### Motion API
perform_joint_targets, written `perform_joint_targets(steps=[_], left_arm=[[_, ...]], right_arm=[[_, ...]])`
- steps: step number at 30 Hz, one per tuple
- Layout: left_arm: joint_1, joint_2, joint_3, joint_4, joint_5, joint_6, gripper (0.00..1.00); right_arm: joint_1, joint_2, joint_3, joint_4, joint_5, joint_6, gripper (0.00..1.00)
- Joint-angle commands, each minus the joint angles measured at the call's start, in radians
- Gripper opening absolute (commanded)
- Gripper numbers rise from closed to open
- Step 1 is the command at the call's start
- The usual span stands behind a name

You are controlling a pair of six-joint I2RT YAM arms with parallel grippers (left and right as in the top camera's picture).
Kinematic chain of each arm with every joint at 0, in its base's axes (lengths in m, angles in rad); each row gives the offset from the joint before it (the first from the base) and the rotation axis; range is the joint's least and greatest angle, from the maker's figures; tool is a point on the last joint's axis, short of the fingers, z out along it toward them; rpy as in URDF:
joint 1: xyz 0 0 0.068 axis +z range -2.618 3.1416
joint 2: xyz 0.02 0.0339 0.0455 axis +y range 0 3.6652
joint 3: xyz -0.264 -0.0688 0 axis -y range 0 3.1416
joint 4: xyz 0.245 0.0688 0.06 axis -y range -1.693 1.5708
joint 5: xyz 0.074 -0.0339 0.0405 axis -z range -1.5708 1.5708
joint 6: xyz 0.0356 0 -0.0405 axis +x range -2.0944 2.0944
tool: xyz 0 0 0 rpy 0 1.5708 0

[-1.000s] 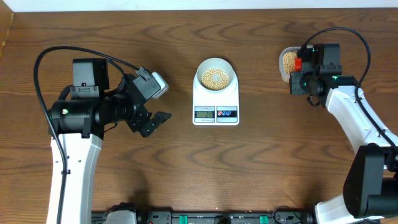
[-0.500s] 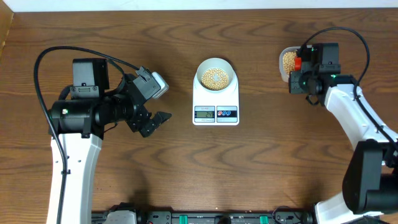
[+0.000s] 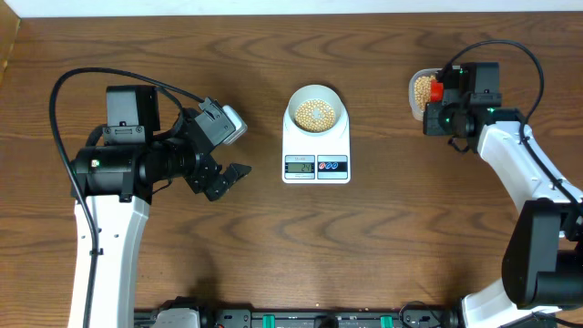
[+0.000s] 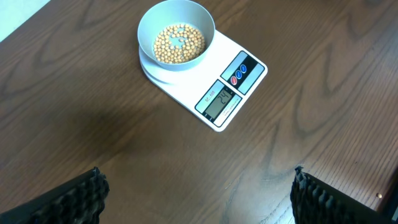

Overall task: Scoop item into bowl and weigh 50g on scale
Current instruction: 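Drag the scoop through the soybeans to refill it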

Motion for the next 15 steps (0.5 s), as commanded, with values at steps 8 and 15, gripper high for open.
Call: perform_joint_targets(steps=[8,15], left_arm=[[0.004,0.008,0.014,-0.005,-0.005,-0.008,0.96],[0.004,0.008,0.014,-0.005,-0.005,-0.008,0.96]], right_arm=[[-0.098,0.041,-0.018,-0.032,-0.234,0.063,0.01],[-0.196,0.041,-0.018,-0.032,-0.383,0.088,0.01]])
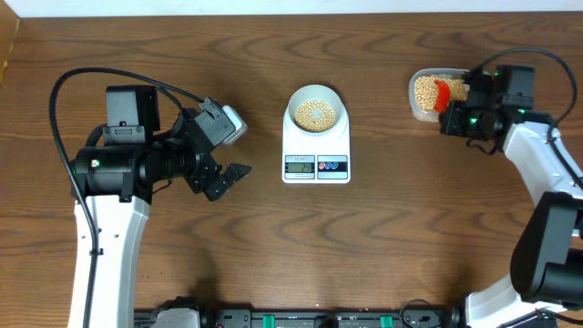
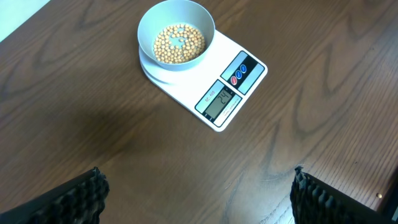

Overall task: Scoop item into bowl and weigh 50g on scale
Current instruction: 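Drag the scoop through the soybeans to refill it, then lift the refilled scoop out of the tub with the right gripper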

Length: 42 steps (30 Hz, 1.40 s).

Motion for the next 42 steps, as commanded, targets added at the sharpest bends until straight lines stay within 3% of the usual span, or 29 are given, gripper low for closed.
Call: perform_joint_targets(steps=[1,12,25,42], left_arm=[[0.004,0.008,0.014,-0.005,-0.005,-0.008,0.96],[0.004,0.007,0.014,-0.005,-0.005,-0.008,0.96],[0.004,0.007,0.014,-0.005,-0.005,-0.008,0.96],[0.004,0.007,0.014,-0.005,-0.005,-0.008,0.96]], right_arm=[[-0.051,0.024,-0.018,-0.019,-0.135,0.031,0.01],[-0.146,0.024,-0.018,-0.018,-0.291,0.039,0.01],[-0.224,0.024,-0.018,0.016,-0.391,0.147,0.01],[-0.254,0.024,-0.018,0.04,-0.52,0.188,0.01]])
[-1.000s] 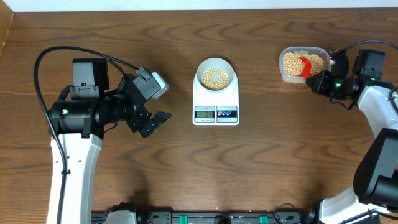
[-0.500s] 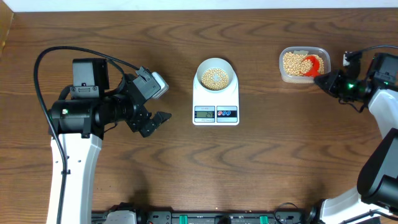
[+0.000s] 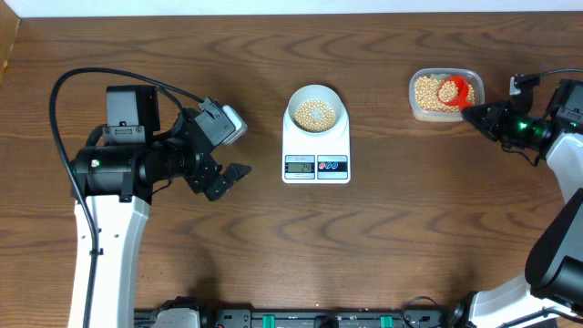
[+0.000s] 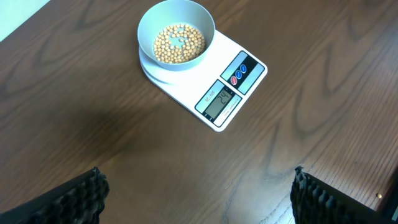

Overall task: Scoop item into bowl and weigh 50g on scale
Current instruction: 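Lift the refilled scoop out of the tub with the right gripper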

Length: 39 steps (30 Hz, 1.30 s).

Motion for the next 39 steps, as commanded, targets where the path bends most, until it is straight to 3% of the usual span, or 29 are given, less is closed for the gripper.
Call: perform_joint_targets(steps=[1,14,39], left_arm=[[0.004,0.007,0.014,-0.005,-0.005,-0.006,0.96],[0.004,0.008,0.014,-0.005,-0.005,-0.006,0.96],[0.004,0.007,0.014,-0.005,-0.005,-0.006,0.96]], right_arm=[[-0.007,0.011,-0.004,0.003,-0.049,0.023,0.01],[-0.007,0.011,-0.004,0.003,-0.053,0.022,0.01],[0.029,0.011,-0.004,0.061,-0.234,0.051,0.01]])
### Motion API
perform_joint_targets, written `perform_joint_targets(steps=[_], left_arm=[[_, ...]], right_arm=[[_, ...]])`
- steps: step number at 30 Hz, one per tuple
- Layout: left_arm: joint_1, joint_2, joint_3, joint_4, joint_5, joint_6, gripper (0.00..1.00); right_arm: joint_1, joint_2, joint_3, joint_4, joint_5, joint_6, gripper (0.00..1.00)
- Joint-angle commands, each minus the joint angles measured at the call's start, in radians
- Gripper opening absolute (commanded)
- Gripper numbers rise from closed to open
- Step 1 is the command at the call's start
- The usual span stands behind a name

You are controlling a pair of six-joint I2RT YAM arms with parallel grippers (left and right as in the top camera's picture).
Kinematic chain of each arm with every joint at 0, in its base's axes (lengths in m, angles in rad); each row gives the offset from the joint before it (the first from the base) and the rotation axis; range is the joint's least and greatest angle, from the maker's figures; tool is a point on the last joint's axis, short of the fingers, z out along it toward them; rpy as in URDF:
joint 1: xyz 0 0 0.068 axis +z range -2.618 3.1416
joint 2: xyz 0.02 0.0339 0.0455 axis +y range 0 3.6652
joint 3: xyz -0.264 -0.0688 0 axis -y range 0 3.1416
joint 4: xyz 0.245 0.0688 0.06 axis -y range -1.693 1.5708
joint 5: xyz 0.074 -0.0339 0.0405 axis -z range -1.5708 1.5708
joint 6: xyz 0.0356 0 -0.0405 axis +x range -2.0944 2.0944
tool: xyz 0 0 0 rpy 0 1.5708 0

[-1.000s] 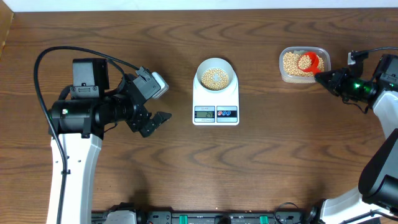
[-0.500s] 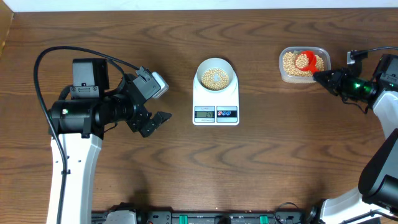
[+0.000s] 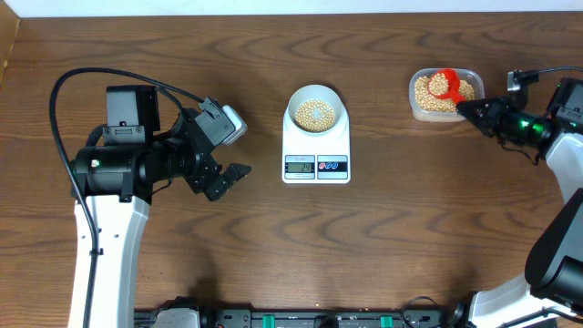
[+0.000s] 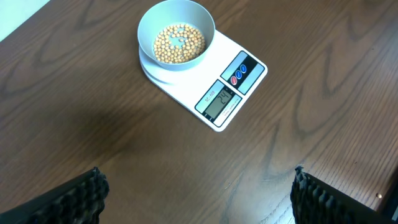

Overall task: Scoop item into bowl and weigh 50g on scale
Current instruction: 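Lift the refilled scoop out of the tub with the right gripper, then carry the filled scoop leftward over the white bowl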

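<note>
A white scale point(image 3: 316, 157) stands mid-table with a pale bowl point(image 3: 316, 113) of soybeans on it; the left wrist view shows the same bowl point(image 4: 176, 36) and scale point(image 4: 231, 84). At the far right, a clear container point(image 3: 444, 95) holds more soybeans. A red scoop point(image 3: 444, 84) lies in those beans, its handle reaching to my right gripper point(image 3: 472, 109), which is shut on it at the container's right edge. My left gripper point(image 3: 223, 180) hangs open left of the scale, holding nothing, with its fingers point(image 4: 87, 196) far apart above bare wood.
The dark wooden table point(image 3: 383, 237) stretches around the scale. A pale wall edge point(image 3: 291, 7) runs along the back. My right arm point(image 3: 565, 155) comes in from the right side, and my left arm point(image 3: 109, 182) fills the left.
The red scoop has shifted from the container's right part to its back middle, and its head has turned. My right gripper has moved a little. The left arm, bowl and scale are unchanged.
My right gripper first hung over the container's right side, with the scoop at the beans. Then the wrist was further right, scoop still in the container. Later the arm reached in from the far right with the scoop among the beans, where it now sits further back.
</note>
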Motion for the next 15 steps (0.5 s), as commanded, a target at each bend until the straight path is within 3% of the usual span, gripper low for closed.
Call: perform_joint_targets(steps=[1,15], left_arm=[[0.004,0.007,0.014,-0.005,-0.005,-0.006,0.96],[0.004,0.008,0.014,-0.005,-0.005,-0.006,0.96]], right_arm=[[0.034,0.011,-0.003,0.03,-0.076,0.028,0.01],[0.243,0.011,-0.003,0.139,-0.075,0.126,0.01]])
